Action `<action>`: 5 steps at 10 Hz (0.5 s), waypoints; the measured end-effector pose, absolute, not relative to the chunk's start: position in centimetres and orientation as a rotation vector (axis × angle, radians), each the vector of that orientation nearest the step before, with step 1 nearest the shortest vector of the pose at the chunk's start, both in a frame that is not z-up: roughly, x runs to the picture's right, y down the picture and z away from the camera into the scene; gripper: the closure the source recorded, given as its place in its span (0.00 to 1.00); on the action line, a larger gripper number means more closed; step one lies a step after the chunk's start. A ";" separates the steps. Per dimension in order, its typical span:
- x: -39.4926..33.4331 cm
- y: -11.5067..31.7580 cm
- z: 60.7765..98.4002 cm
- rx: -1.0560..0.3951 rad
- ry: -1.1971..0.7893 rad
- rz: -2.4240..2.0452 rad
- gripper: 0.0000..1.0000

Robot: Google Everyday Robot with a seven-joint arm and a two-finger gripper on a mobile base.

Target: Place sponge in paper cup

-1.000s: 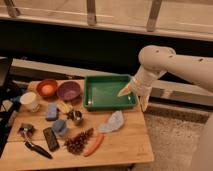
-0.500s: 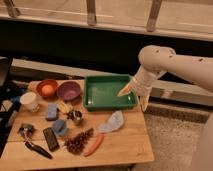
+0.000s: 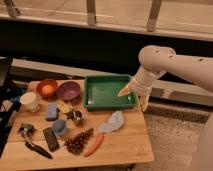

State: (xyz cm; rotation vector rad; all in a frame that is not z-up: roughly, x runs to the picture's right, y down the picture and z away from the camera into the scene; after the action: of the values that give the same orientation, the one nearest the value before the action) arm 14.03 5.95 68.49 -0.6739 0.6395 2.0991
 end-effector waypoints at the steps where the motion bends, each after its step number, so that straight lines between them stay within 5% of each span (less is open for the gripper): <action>1: 14.0 5.9 68.5 -0.674 0.639 2.099 0.20; 5: 14.1 5.6 68.8 -0.671 0.640 2.085 0.20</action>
State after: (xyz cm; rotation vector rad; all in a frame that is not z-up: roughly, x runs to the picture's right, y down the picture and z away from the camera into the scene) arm 14.10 5.59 68.76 -0.6712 0.6400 2.0846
